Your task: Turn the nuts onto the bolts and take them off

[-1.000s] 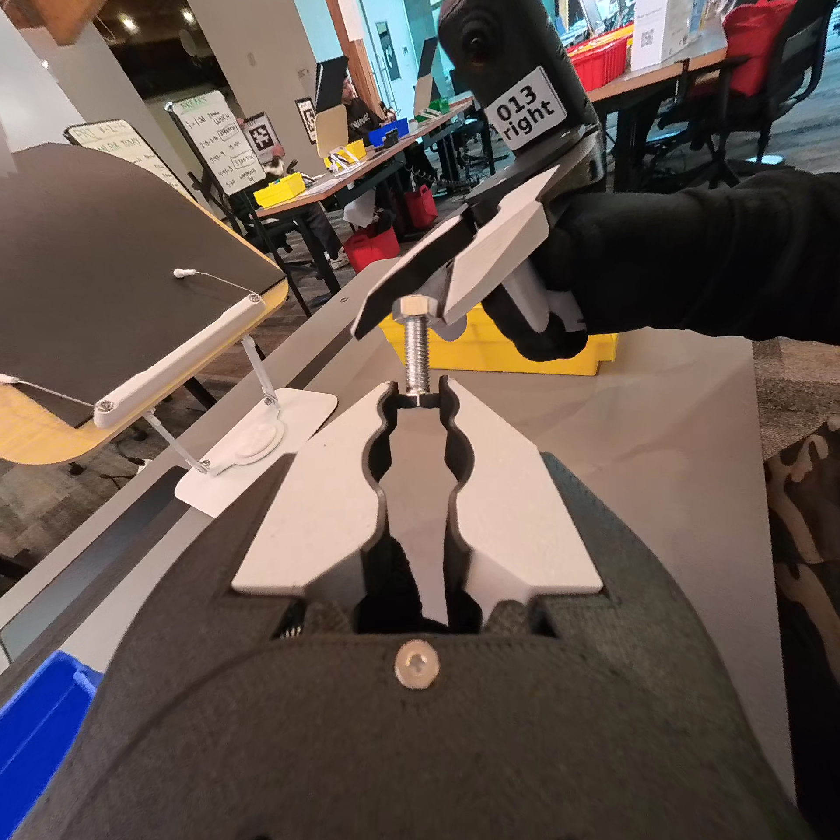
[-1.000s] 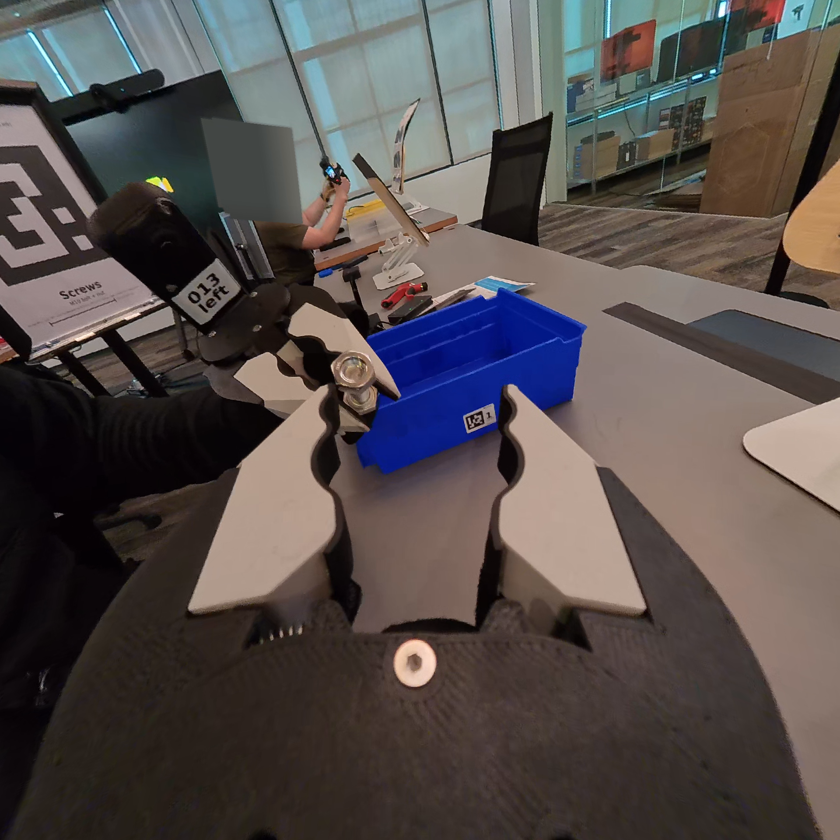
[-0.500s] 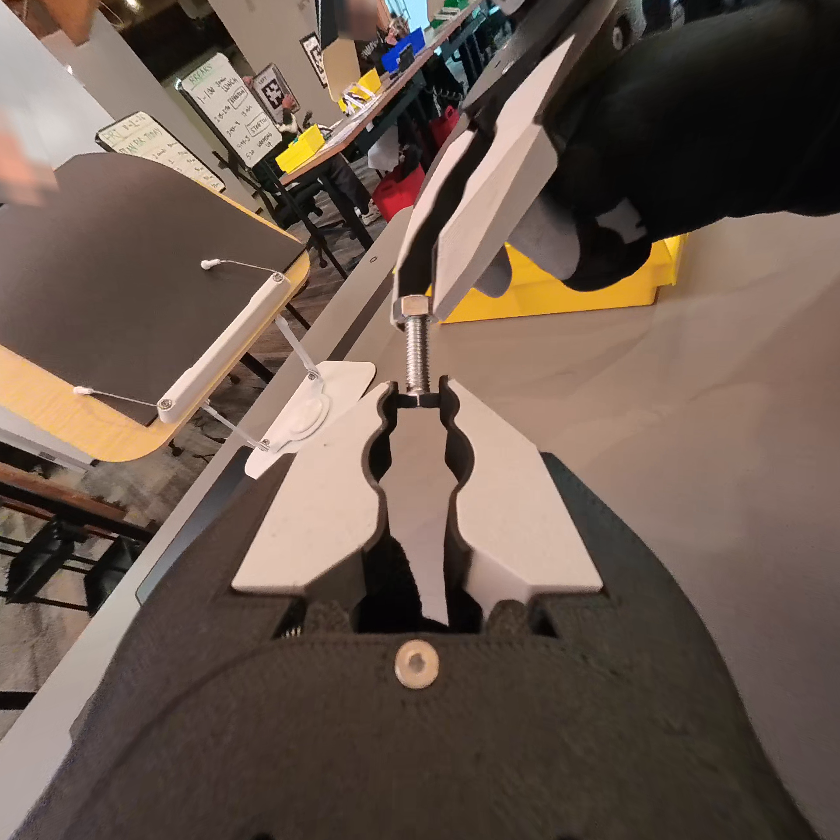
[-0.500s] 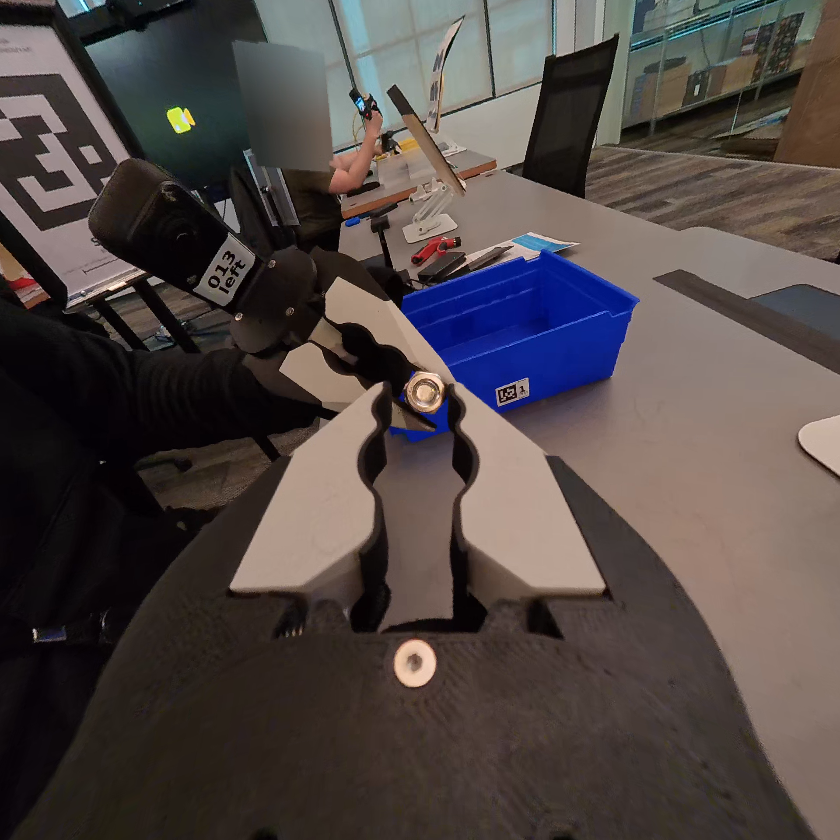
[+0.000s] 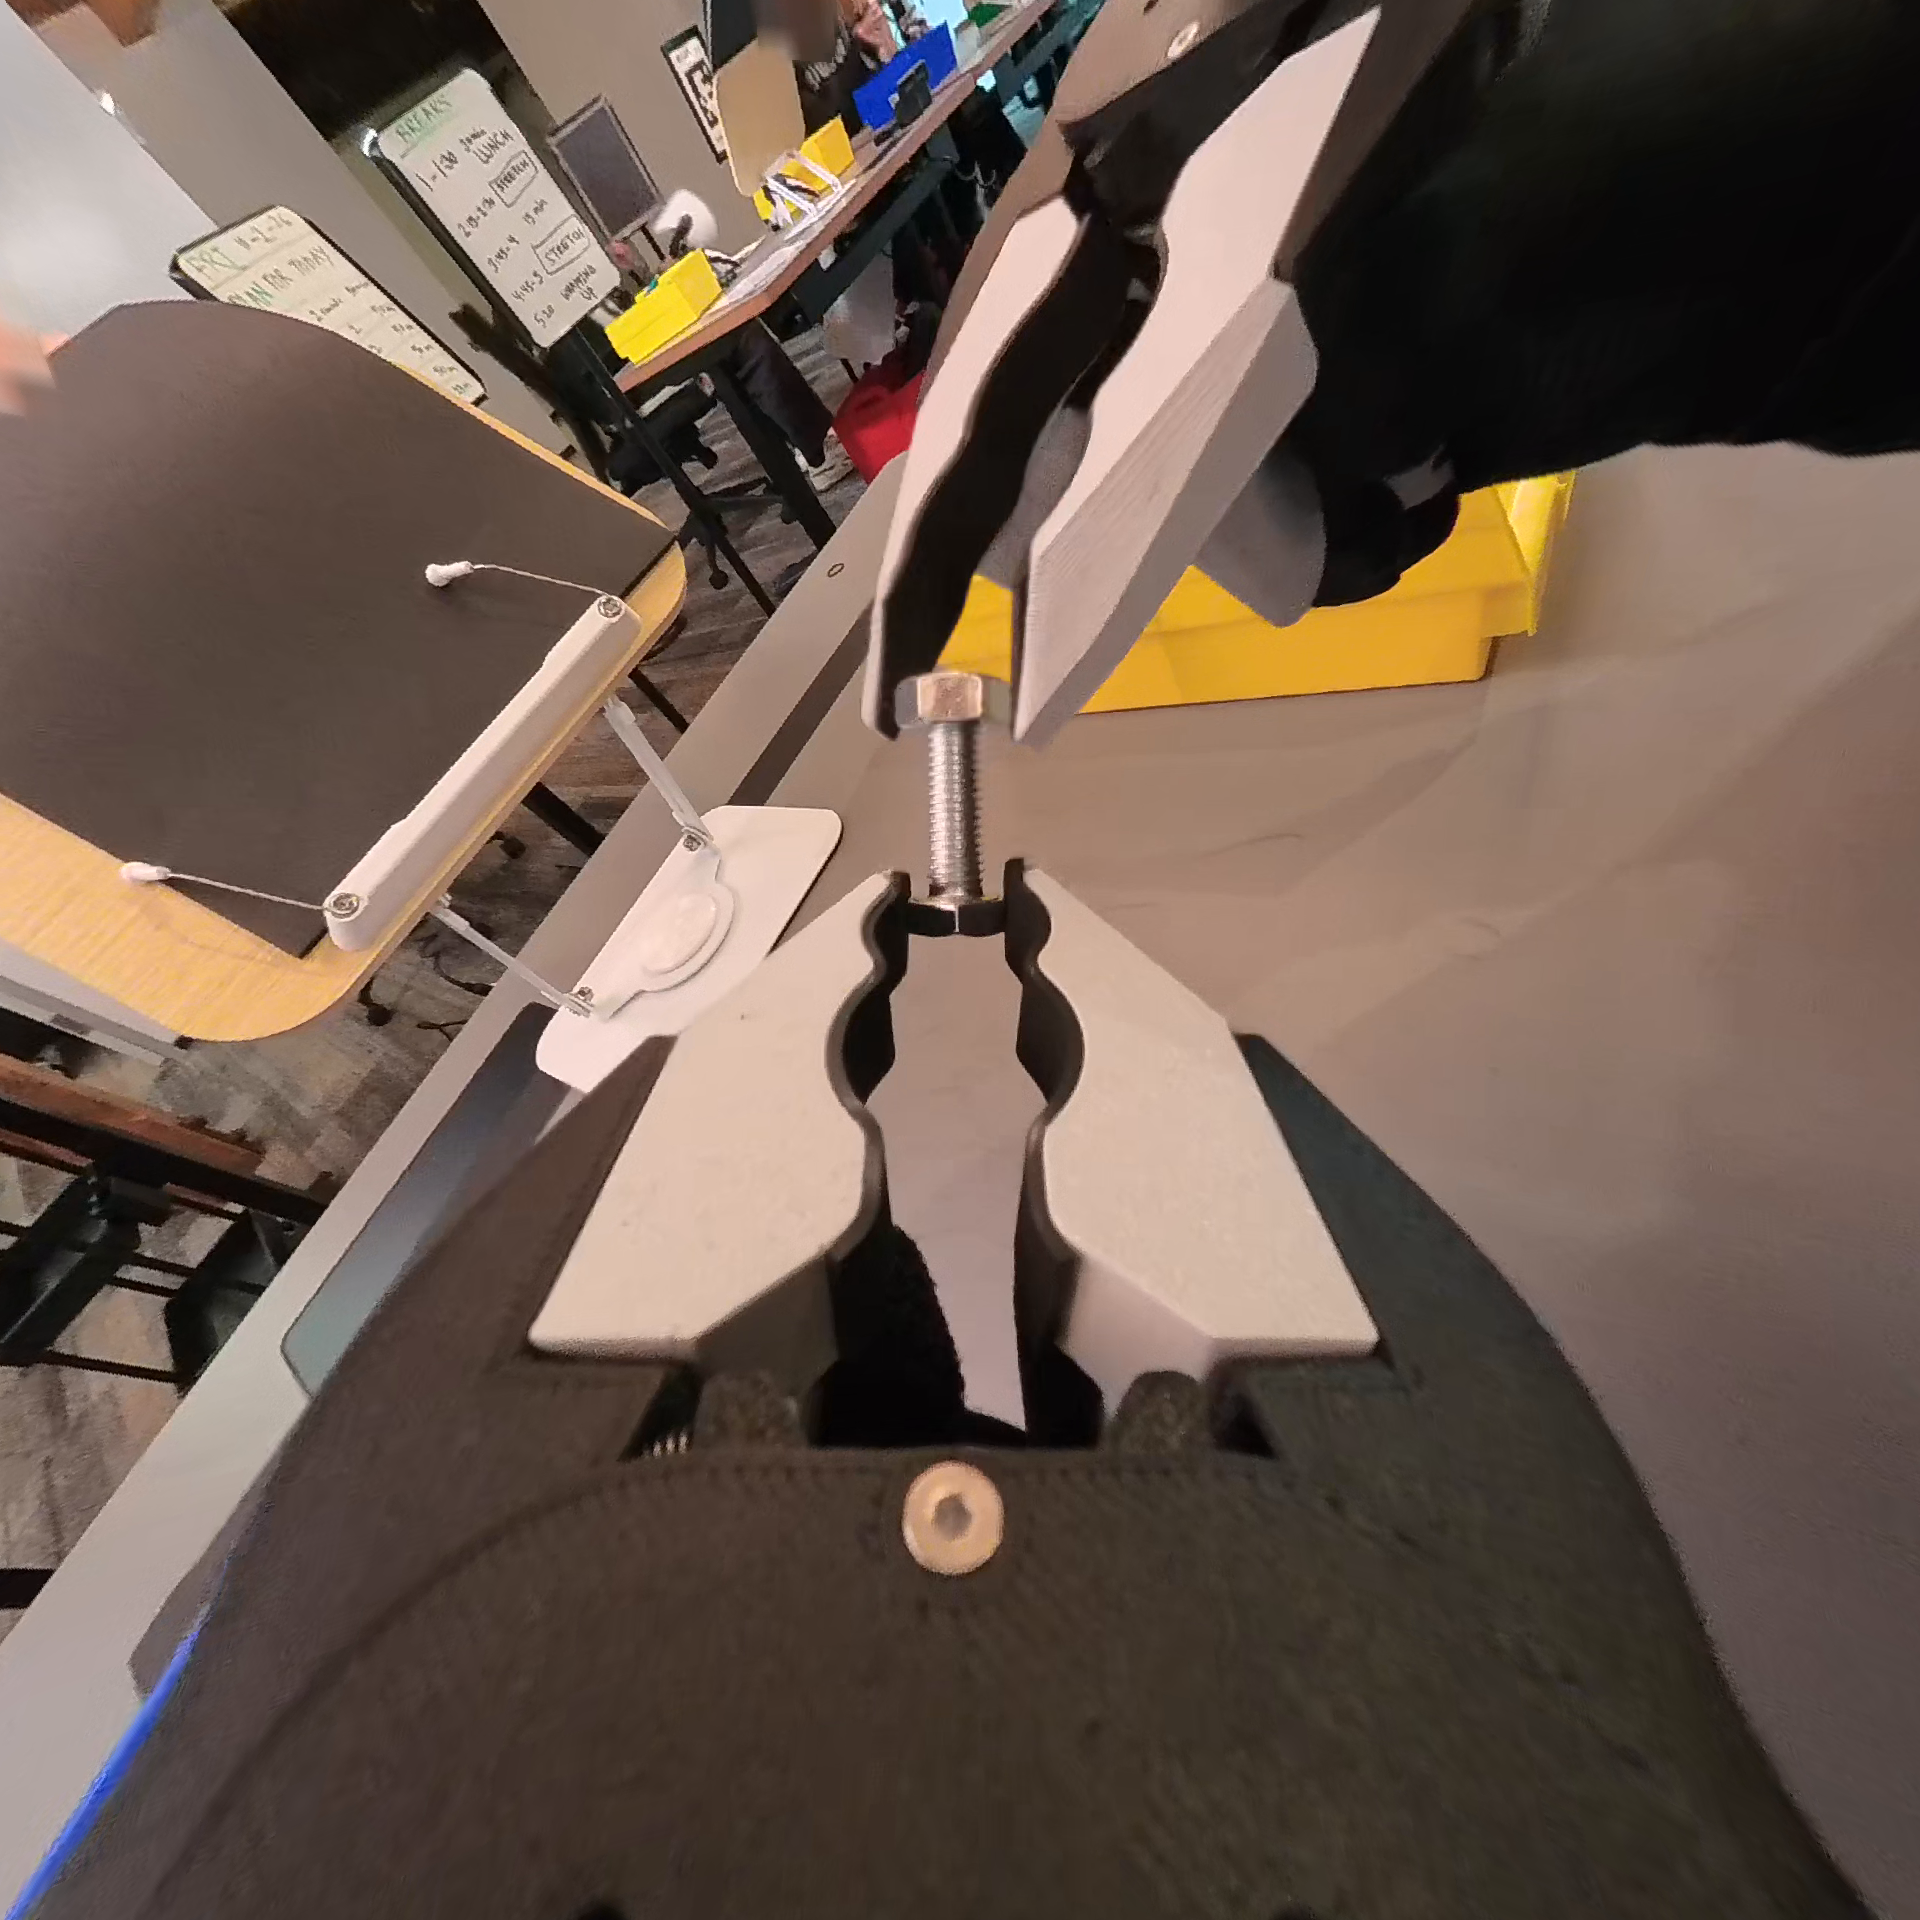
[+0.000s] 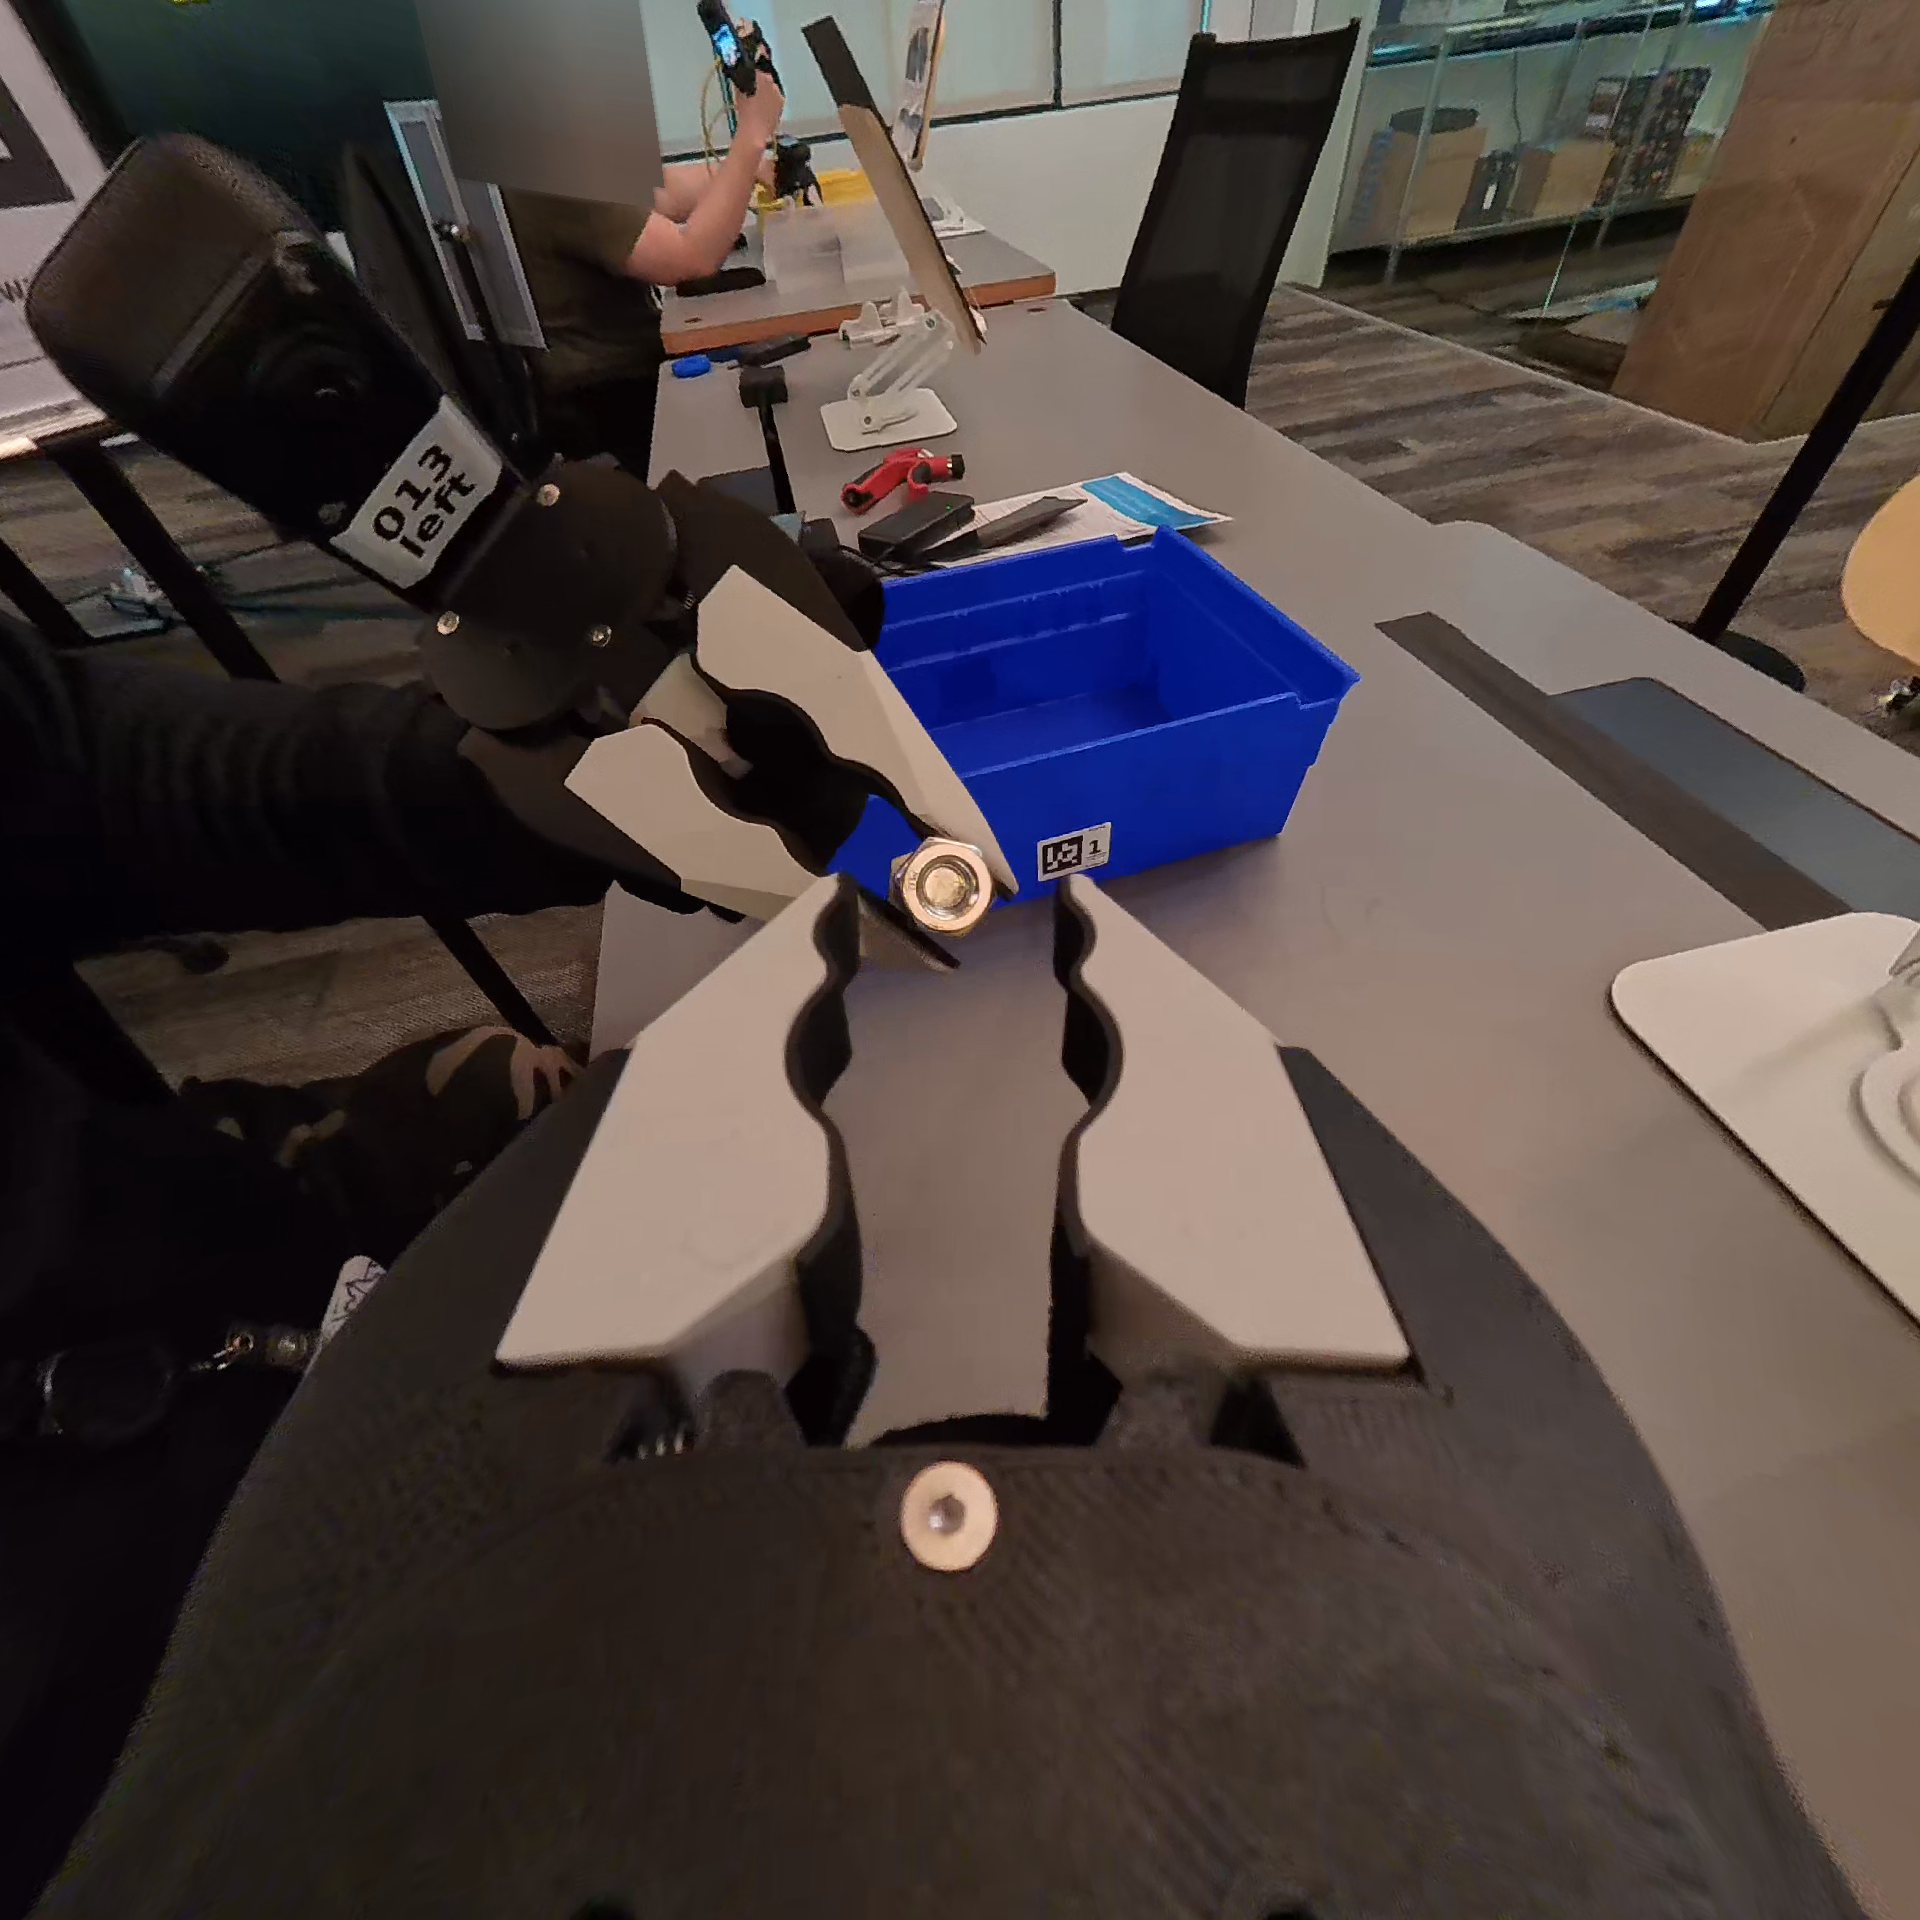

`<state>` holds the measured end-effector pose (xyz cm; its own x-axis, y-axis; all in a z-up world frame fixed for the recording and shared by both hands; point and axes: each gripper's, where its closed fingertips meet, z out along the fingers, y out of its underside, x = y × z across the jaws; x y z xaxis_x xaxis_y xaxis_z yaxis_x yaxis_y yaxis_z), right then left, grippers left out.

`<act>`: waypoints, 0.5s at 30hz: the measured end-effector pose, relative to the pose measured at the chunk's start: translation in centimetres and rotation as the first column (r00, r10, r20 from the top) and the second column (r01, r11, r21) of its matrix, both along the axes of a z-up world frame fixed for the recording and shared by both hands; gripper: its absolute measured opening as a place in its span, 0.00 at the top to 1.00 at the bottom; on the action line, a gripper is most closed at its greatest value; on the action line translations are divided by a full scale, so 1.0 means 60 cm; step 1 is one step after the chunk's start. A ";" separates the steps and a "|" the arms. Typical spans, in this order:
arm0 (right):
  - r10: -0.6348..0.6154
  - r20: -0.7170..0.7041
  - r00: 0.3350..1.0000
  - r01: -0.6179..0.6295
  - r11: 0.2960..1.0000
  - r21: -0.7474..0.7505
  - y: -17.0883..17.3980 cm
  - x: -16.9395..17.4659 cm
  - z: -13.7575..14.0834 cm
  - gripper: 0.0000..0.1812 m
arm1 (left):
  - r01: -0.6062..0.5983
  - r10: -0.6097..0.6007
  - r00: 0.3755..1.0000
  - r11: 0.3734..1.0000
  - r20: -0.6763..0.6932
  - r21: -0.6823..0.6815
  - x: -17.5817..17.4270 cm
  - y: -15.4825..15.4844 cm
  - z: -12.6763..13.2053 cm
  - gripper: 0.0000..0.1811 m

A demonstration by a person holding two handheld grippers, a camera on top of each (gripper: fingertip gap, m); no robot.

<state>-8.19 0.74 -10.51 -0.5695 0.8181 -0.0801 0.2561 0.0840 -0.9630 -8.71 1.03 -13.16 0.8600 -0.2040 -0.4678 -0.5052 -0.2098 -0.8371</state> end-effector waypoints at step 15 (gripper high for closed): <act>0.004 0.148 0.989 0.021 0.985 -0.169 -0.008 -0.004 -0.014 0.88 | -0.067 0.065 0.978 0.998 -0.200 -0.005 -0.007 0.004 -0.010 0.91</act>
